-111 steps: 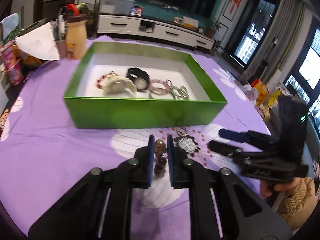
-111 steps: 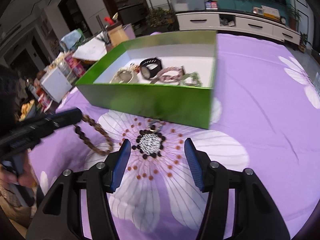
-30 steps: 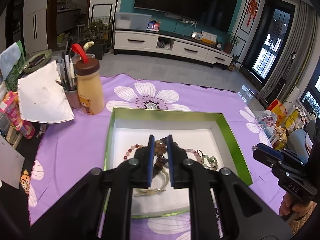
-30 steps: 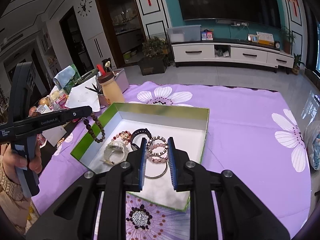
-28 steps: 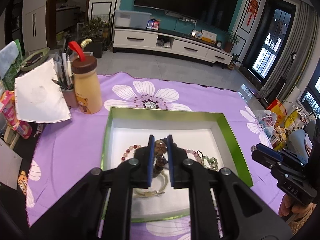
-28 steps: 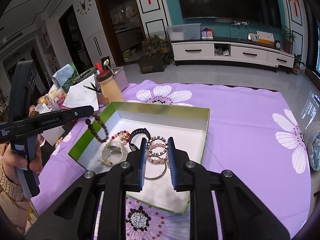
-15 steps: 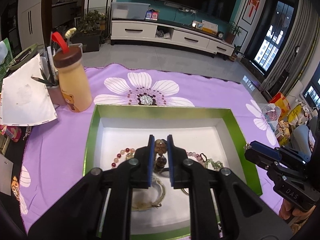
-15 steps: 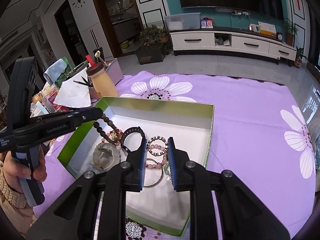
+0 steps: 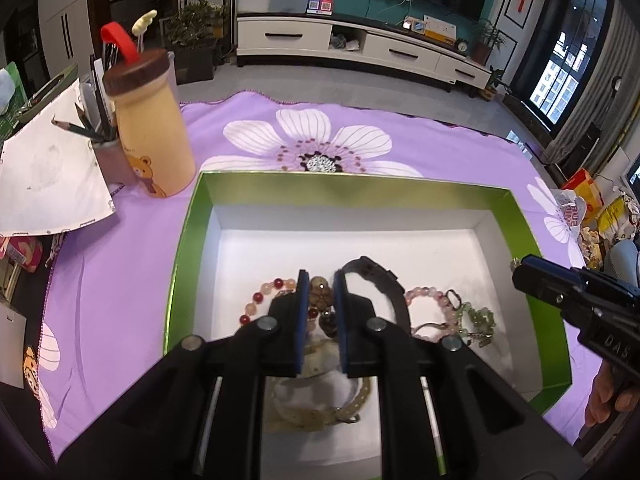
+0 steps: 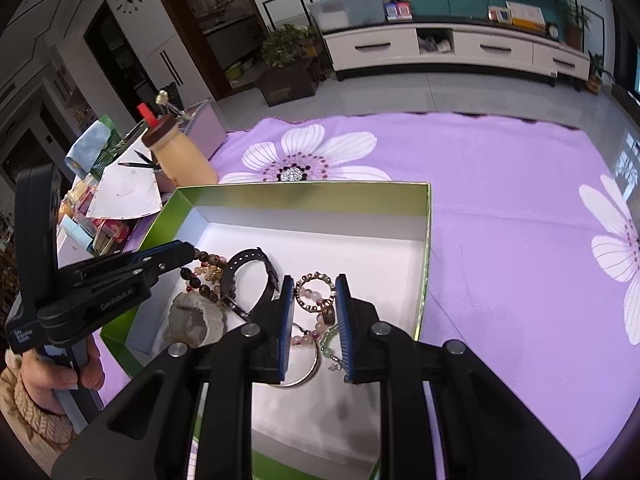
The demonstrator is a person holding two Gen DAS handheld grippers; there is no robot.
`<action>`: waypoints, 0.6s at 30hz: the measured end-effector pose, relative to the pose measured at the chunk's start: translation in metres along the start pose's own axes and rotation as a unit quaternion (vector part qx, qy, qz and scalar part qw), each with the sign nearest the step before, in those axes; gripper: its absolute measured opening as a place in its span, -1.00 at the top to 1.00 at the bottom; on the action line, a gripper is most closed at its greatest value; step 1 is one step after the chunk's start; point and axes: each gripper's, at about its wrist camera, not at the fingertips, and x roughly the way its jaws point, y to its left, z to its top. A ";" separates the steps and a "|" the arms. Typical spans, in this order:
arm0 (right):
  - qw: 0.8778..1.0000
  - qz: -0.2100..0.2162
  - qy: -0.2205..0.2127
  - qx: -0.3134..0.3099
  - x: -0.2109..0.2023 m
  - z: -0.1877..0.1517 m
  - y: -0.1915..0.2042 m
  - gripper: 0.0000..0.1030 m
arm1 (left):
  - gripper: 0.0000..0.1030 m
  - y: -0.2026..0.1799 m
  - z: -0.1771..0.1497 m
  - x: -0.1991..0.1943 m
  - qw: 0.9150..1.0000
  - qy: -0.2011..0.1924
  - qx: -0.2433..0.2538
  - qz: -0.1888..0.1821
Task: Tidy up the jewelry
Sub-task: 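Carry the brown bracelet and black-and-white beaded piece into the green box and open both grippers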
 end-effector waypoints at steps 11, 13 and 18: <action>0.999 -0.028 0.033 -0.004 0.025 0.016 -0.003 0.61 | 0.77 0.001 0.000 0.011 1.000 0.012 0.001 0.008; 0.999 -0.033 0.036 -0.004 0.028 0.018 -0.005 0.61 | 0.77 0.001 0.000 0.013 1.000 0.013 0.001 0.009; 0.998 -0.036 0.041 -0.006 0.033 0.020 -0.007 0.60 | 0.76 0.002 0.000 0.013 1.000 0.013 0.000 0.012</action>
